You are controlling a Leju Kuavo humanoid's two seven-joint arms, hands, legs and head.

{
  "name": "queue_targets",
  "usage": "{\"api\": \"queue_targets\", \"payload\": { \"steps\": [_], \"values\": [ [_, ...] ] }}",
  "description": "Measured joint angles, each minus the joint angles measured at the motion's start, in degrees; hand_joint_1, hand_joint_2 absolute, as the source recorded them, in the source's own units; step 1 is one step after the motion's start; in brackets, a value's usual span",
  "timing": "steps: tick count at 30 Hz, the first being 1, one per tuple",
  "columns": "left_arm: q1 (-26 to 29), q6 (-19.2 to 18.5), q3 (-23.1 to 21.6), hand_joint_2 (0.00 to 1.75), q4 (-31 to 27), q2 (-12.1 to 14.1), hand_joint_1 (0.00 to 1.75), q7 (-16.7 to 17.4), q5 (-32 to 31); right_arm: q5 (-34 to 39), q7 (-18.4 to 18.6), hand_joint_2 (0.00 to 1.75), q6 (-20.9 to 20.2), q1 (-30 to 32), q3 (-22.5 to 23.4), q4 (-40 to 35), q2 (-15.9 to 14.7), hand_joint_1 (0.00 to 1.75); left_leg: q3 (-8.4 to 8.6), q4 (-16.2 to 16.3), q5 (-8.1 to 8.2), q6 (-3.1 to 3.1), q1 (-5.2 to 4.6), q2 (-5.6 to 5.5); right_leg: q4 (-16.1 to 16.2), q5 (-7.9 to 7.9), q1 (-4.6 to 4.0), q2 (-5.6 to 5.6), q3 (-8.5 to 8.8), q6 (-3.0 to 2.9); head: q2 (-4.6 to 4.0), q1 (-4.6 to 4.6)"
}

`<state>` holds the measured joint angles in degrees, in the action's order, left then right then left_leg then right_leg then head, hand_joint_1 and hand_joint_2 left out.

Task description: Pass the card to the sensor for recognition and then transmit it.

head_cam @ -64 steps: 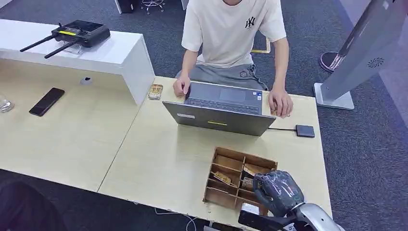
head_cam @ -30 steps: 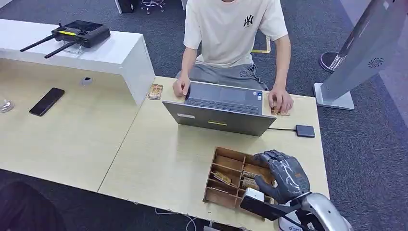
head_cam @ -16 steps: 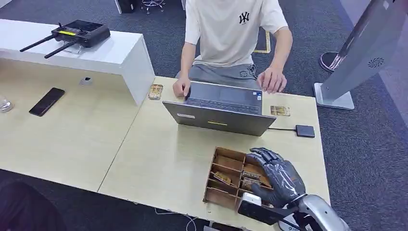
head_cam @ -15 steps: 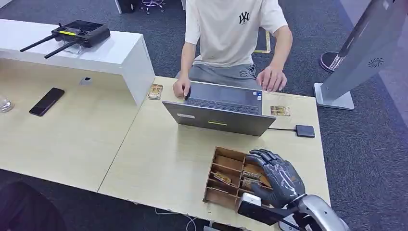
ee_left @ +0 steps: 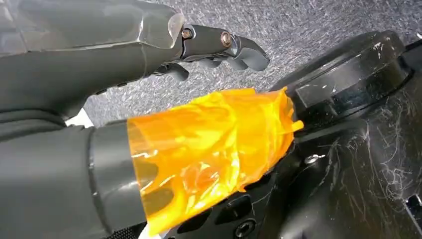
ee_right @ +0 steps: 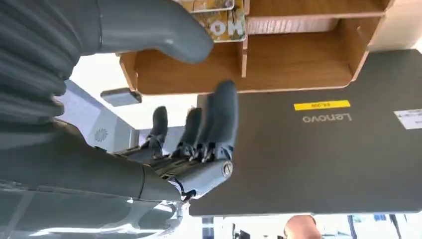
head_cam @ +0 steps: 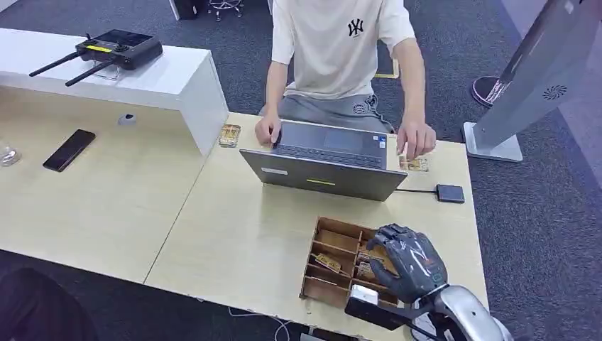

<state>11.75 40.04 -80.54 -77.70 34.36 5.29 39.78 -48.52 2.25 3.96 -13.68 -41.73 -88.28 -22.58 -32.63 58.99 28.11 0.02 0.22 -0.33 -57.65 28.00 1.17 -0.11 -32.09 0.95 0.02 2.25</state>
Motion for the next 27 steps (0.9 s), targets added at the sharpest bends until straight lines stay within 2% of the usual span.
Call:
{"api": "queue_targets", "payload": {
  "steps": [6, 9, 10, 12, 13, 15, 16, 18, 20, 21, 23, 24, 25, 27],
  "values": [
    [0.1, 0.0, -0.1, 0.00, 0.0, 0.0, 0.00, 0.4, -0.9, -1.2, 0.4, 1.75, 1.0, -0.7, 0.0, 1.0, 0.2, 0.91, 0.00, 0.0, 0.00, 0.00, 0.00, -0.01, 0.0, 0.00, 0.00, -0.01, 0.00, 0.00, 0.00, 0.00],
    [0.1, 0.0, -0.1, 0.00, 0.0, 0.0, 0.00, 1.2, -1.4, -1.8, 0.6, 1.75, 1.0, -0.9, 0.0, 1.4, 0.3, 1.12, -0.01, 0.0, 0.00, 0.00, 0.00, -0.01, 0.0, 0.00, 0.00, -0.01, 0.00, 0.00, 0.00, 0.00],
    [0.2, 0.0, -0.1, 0.00, 0.0, 0.0, 0.00, 1.2, -1.5, -2.0, 0.6, 1.75, 1.0, -1.0, 0.0, 1.5, 0.3, 1.03, 0.00, 0.0, 0.00, 0.00, 0.00, -0.01, 0.0, 0.00, 0.00, -0.01, 0.00, 0.00, 0.00, 0.00],
    [0.2, 0.0, 0.0, 0.00, 0.0, 0.0, 0.00, 1.2, -1.7, -2.1, 0.7, 1.75, 1.0, -1.0, 0.0, 1.9, 0.5, 0.99, 0.00, 0.0, 0.00, 0.00, 0.00, -0.01, 0.0, 0.00, 0.00, -0.01, 0.00, 0.00, 0.00, 0.00],
    [0.2, 0.0, 0.0, 0.00, 0.0, 0.0, 0.00, 1.3, -1.8, -2.4, 0.8, 1.75, 1.0, -1.0, 0.0, 2.0, 0.5, 0.99, -0.01, 0.0, 0.00, 0.00, 0.00, -0.01, 0.0, 0.00, 0.00, -0.01, 0.00, 0.00, 0.00, -0.02],
    [0.4, 0.0, 0.0, 0.00, 0.0, 0.0, 0.00, 1.6, -2.1, -2.7, 1.0, 1.75, 1.0, -1.1, 0.0, 2.2, 0.5, 1.10, 0.00, 0.0, 0.00, 0.00, 0.00, -0.01, 0.0, 0.00, 0.00, -0.01, 0.00, 0.00, 0.00, 0.00],
    [0.4, 0.0, 0.1, 0.00, 0.0, 0.0, 0.00, 1.8, -2.2, -2.7, 1.0, 1.75, 1.0, -1.0, 0.0, 2.3, 0.5, 1.05, 0.00, 0.0, 0.00, 0.00, 0.00, -0.01, 0.0, 0.00, 0.00, -0.01, 0.00, 0.00, 0.00, 0.00],
    [0.9, 0.0, 0.3, 0.00, -0.1, 0.0, 0.00, 2.1, -2.8, -2.7, 1.2, 1.75, 1.0, -1.0, 0.0, 2.4, 0.5, 1.08, 0.00, 0.0, 0.00, 0.00, 0.00, 0.00, 0.0, 0.00, 0.00, 0.00, 0.00, 0.00, 0.00, 0.00],
    [1.3, 0.0, 0.9, 0.00, -0.5, 0.0, 0.00, 2.6, -3.5, -2.7, 1.3, 1.75, 1.0, -1.0, 0.0, 2.4, 0.5, 1.05, 0.00, 0.0, 0.00, 0.00, 0.00, 0.00, 0.0, 0.00, 0.00, 0.00, -0.01, 0.00, 0.00, 0.00],
    [1.4, 0.0, 1.1, 0.00, -0.6, 0.0, 0.00, 3.0, -3.6, -2.7, 1.4, 1.75, 1.0, -1.0, 0.0, 2.4, 0.5, 0.96, 0.00, 0.0, 0.00, 0.00, 0.00, -0.01, 0.0, 0.00, 0.00, -0.01, -0.01, 0.00, 0.00, 0.00],
    [1.6, 0.0, 1.3, 0.00, -0.9, 0.0, 0.00, 3.1, -3.6, -2.6, 1.4, 1.75, 0.8, -1.0, -0.1, 2.4, 0.5, 0.96, 0.00, 0.0, 0.00, 0.00, 0.00, 0.00, 0.0, 0.00, 0.00, -0.01, -0.01, 0.00, 0.00, 0.00],
    [1.8, 0.0, 1.5, 0.00, -0.9, 0.0, 0.00, 3.1, -3.5, -2.6, 1.4, 1.75, 0.7, -1.0, -0.1, 2.4, 0.5, 0.84, 0.00, 0.0, 0.00, 0.00, 0.00, 0.00, 0.0, 0.00, 0.00, 0.00, -0.01, 0.00, 0.00, 0.00],
    [1.9, 0.0, 1.6, 0.00, -1.0, 0.0, 0.00, 3.1, -3.4, -2.6, 1.4, 1.75, 0.7, -1.0, -0.1, 2.4, 0.5, 0.91, 0.00, 0.0, 0.00, 0.00, 0.00, 0.00, 0.0, 0.00, 0.00, 0.01, -0.01, 0.00, 0.00, 0.00],
    [2.1, 0.0, 2.0, 0.00, -1.1, 0.0, 0.00, 3.1, -3.2, -2.6, 1.4, 1.75, 0.6, -1.0, -0.1, 2.4, 0.5, 0.87, 0.01, 0.0, 0.00, 0.00, 0.00, 0.00, 0.0, 0.00, 0.00, 0.00, -0.01, 0.00, 0.00, 0.00]
  ]
}}
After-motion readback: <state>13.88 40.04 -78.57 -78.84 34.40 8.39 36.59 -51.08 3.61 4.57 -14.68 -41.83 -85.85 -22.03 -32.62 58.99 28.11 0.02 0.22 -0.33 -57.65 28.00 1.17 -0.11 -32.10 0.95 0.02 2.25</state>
